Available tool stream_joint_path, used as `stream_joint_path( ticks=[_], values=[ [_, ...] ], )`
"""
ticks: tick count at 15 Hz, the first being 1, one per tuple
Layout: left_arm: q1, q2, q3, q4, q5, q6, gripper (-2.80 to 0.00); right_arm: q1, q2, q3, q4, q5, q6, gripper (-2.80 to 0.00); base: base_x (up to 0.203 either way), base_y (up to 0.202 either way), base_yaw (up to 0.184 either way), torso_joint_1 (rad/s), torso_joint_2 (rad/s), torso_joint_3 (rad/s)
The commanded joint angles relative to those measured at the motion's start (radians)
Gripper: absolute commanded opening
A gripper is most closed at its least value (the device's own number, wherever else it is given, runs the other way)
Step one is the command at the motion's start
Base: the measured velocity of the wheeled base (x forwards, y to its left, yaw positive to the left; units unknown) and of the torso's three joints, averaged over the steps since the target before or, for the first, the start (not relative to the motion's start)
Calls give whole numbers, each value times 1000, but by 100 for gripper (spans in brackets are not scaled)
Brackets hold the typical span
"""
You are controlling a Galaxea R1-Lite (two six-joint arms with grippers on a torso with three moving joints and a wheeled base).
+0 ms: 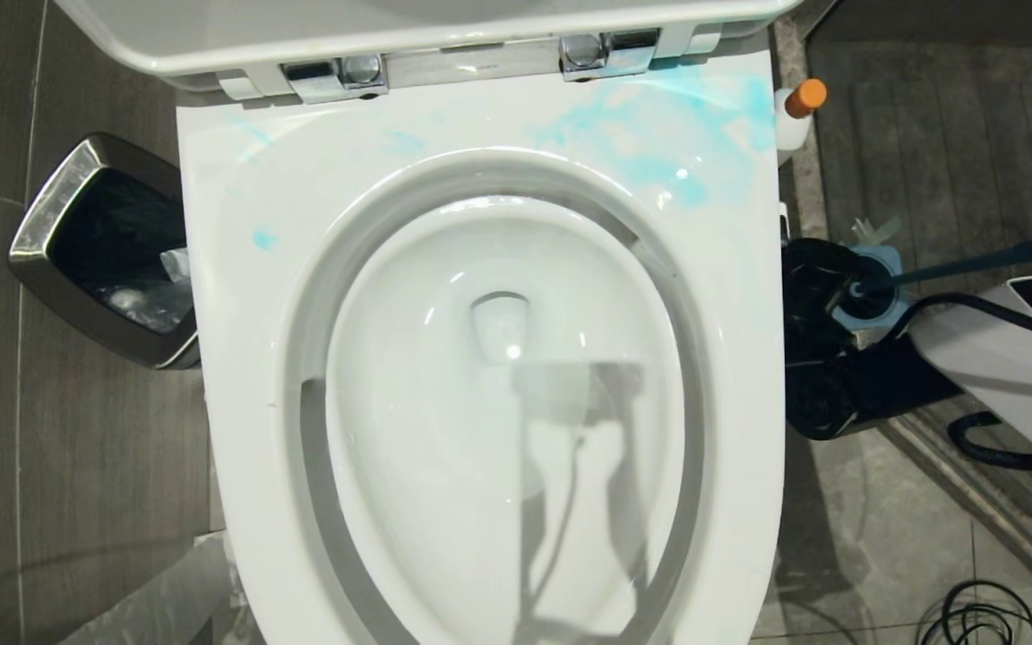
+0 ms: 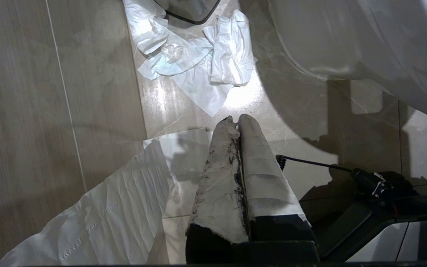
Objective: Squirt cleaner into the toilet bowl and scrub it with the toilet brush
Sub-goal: Pour in the cleaning agent
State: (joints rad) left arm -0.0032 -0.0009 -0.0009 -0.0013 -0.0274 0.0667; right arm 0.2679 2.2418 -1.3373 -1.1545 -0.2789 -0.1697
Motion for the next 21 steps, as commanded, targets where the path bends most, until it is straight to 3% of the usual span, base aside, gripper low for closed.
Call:
stream_joint_path(
  ticks=[1, 13, 21],
  values=[
    [0, 1, -1, 0, 0, 1, -280, -9, -27, 13, -6, -3, -9, 0, 0, 0, 0, 0, 0, 0],
    [0, 1, -1, 0, 0, -1, -280, -73, -71, 74, -13, 12, -21, 0, 0, 0, 0, 0, 0, 0],
    [0, 1, -1, 0, 0, 1, -280, -90, 9, -132, -16, 96, -28, 0, 0, 0, 0, 0, 0, 0]
  ],
)
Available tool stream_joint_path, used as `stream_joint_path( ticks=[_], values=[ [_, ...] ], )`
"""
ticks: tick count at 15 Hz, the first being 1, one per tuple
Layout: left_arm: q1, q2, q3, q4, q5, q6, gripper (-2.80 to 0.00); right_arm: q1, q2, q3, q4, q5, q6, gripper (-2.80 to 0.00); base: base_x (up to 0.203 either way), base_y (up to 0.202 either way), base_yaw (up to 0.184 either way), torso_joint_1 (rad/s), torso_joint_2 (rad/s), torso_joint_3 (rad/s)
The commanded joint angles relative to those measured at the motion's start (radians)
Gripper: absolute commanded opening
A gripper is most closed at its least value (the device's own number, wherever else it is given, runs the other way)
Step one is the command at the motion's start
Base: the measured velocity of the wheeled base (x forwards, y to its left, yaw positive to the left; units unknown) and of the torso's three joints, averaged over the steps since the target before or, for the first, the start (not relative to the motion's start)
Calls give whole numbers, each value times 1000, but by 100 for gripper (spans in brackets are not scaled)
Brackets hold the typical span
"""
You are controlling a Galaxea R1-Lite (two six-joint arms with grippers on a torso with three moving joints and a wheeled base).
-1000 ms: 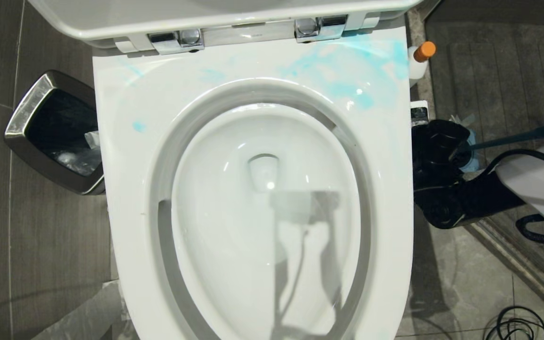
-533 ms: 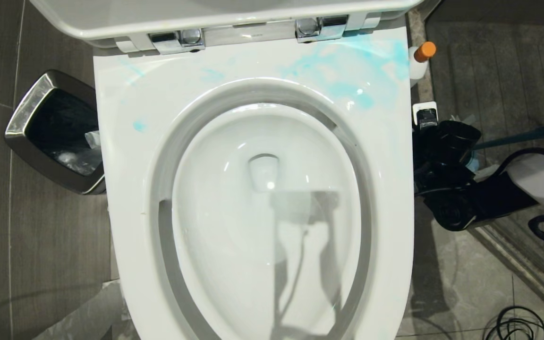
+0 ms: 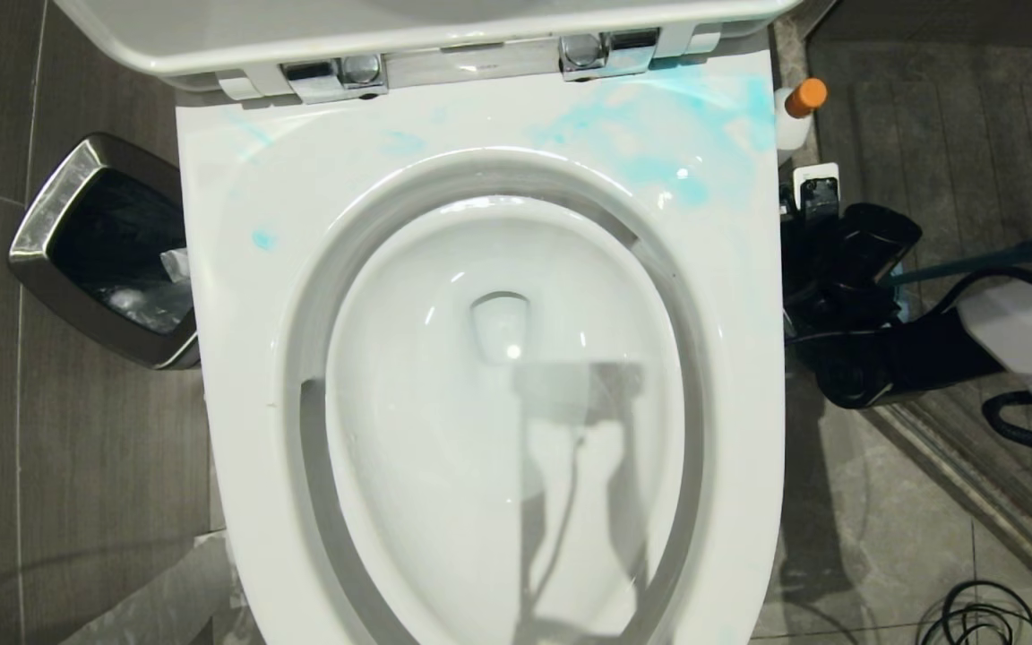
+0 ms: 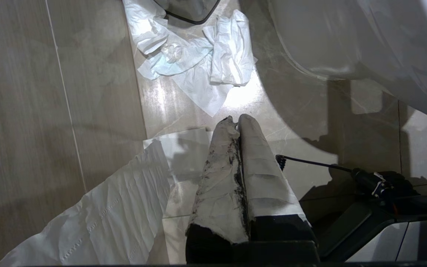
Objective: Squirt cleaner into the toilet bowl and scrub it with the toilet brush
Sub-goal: Pour in the cleaning agent
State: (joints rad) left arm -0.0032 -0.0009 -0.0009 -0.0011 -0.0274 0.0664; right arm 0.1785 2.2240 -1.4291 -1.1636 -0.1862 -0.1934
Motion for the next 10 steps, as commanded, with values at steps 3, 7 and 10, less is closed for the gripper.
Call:
stream_joint_path(
  ticks=[3, 7, 10],
  values=[
    [0, 1, 1, 0, 0, 1, -280, 0, 49, -97, -7, 26, -28, 0, 0, 0, 0, 0, 0, 0],
    [0, 1, -1, 0, 0, 0, -280, -1, 77, -155, -7, 31, -64, 0, 0, 0, 0, 0, 0, 0],
    [0, 1, -1, 0, 0, 0, -280, -7, 99, -190, -7, 35, -96, 0, 0, 0, 0, 0, 0, 0]
  ],
)
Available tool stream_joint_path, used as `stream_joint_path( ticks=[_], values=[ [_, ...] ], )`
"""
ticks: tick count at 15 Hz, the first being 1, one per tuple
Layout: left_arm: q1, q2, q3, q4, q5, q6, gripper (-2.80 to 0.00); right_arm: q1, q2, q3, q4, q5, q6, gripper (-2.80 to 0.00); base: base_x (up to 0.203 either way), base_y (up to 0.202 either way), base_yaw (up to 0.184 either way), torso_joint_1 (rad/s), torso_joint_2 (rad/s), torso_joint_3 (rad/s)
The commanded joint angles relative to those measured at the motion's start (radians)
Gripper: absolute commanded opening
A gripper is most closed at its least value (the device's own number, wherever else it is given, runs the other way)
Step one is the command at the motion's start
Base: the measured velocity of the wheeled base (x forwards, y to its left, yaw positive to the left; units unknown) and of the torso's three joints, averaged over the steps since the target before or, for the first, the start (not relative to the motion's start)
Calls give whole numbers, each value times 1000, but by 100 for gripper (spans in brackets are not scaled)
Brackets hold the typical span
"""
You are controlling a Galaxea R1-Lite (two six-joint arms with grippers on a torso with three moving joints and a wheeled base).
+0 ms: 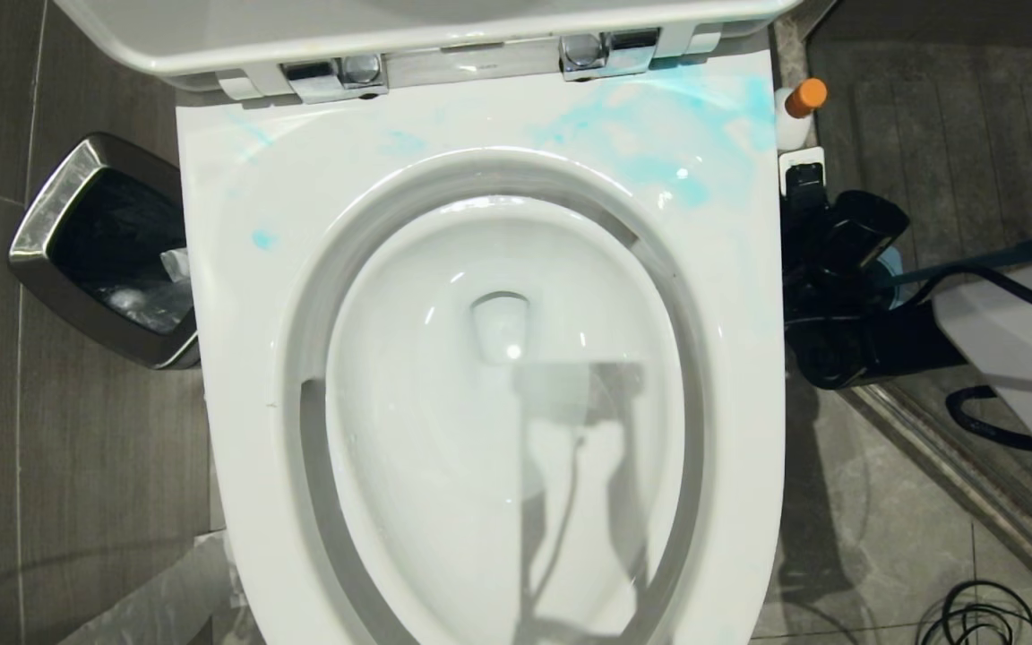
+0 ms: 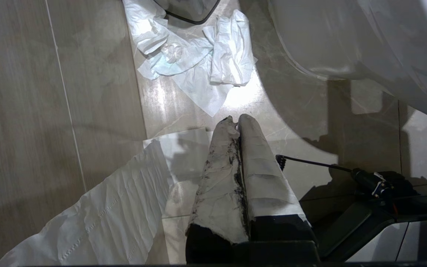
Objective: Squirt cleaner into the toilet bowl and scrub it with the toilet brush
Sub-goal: Pour in the cleaning agent
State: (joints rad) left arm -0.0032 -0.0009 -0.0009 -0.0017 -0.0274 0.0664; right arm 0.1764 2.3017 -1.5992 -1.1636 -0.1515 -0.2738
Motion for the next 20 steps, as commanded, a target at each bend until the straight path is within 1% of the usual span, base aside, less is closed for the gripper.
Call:
stream_joint_path(
  ticks=[1, 5, 13, 17, 20],
  values=[
    [0, 1, -1, 0, 0, 0, -280, -10, 32, -45, -7, 4, -27, 0, 0, 0, 0, 0, 0, 0],
    [0, 1, -1, 0, 0, 1, -280, -19, 91, -150, -4, 15, -54, 0, 0, 0, 0, 0, 0, 0],
    [0, 1, -1, 0, 0, 1, -280, -21, 214, -375, -5, 13, -65, 0, 0, 0, 0, 0, 0, 0],
    [0, 1, -1, 0, 0, 1, -280, -21, 232, -380, -15, 15, -62, 0, 0, 0, 0, 0, 0, 0],
    [0, 1, -1, 0, 0, 1, -280, -21, 239, -387, -56, 15, -62, 0, 0, 0, 0, 0, 0, 0]
  ],
)
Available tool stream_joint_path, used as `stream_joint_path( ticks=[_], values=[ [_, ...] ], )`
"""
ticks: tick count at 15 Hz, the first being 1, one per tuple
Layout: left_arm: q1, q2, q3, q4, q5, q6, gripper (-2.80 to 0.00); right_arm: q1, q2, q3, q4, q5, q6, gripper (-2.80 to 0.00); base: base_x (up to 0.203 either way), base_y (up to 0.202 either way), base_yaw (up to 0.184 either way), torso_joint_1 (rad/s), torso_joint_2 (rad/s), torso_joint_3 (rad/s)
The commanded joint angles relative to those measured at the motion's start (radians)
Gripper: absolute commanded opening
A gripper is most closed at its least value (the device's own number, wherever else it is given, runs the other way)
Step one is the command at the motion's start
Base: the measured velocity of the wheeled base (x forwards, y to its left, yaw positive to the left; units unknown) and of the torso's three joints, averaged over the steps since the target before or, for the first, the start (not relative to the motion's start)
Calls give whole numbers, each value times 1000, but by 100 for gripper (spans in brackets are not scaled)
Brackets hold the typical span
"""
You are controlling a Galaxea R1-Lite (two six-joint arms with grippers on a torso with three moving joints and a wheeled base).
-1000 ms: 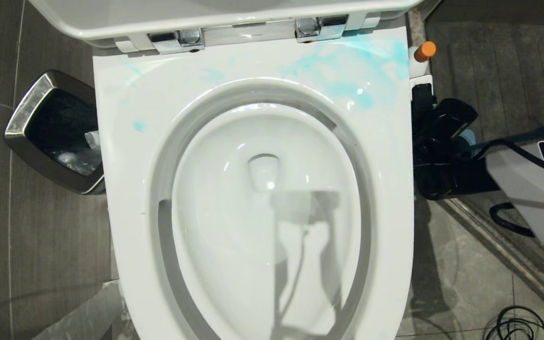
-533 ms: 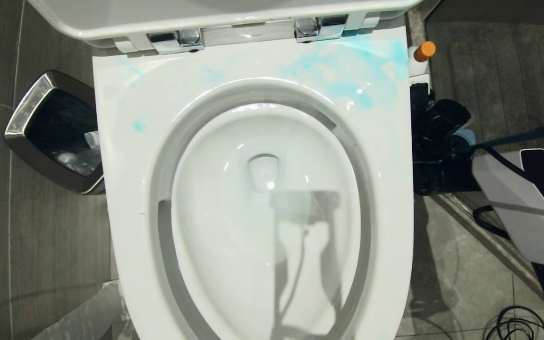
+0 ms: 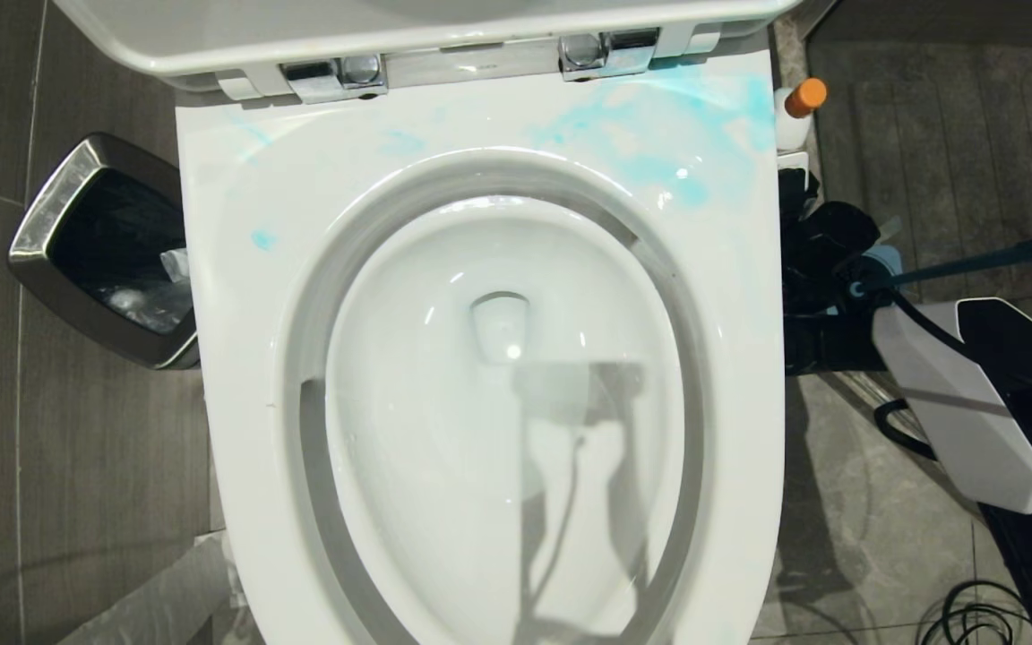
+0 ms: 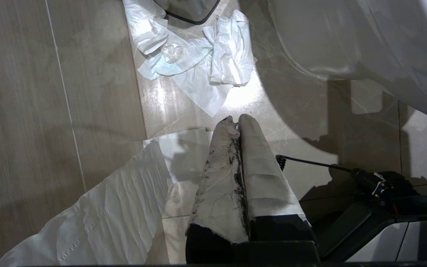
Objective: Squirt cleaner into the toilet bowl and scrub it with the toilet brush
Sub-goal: Pour in the cleaning agent
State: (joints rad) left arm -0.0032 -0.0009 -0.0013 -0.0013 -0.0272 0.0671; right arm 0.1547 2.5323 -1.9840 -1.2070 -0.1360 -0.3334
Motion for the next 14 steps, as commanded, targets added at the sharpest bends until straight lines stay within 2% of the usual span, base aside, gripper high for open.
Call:
stream_joint_path(
  ticks=[1, 5, 6, 14],
  values=[
    [0, 1, 0, 0, 0, 0, -280, 0, 6, -2, -14, -1, -3, 0, 0, 0, 0, 0, 0, 0],
    [0, 1, 0, 0, 0, 0, -280, 0, 3, -2, -14, -1, 0, 0, 0, 0, 0, 0, 0, 0],
    [0, 1, 0, 0, 0, 0, -280, 0, 3, -2, -13, -1, 2, -280, 0, 0, 0, 0, 0, 0],
    [0, 1, 0, 0, 0, -1, -280, 2, -6, 7, 10, -2, 17, -280, 0, 0, 0, 0, 0, 0]
  ],
)
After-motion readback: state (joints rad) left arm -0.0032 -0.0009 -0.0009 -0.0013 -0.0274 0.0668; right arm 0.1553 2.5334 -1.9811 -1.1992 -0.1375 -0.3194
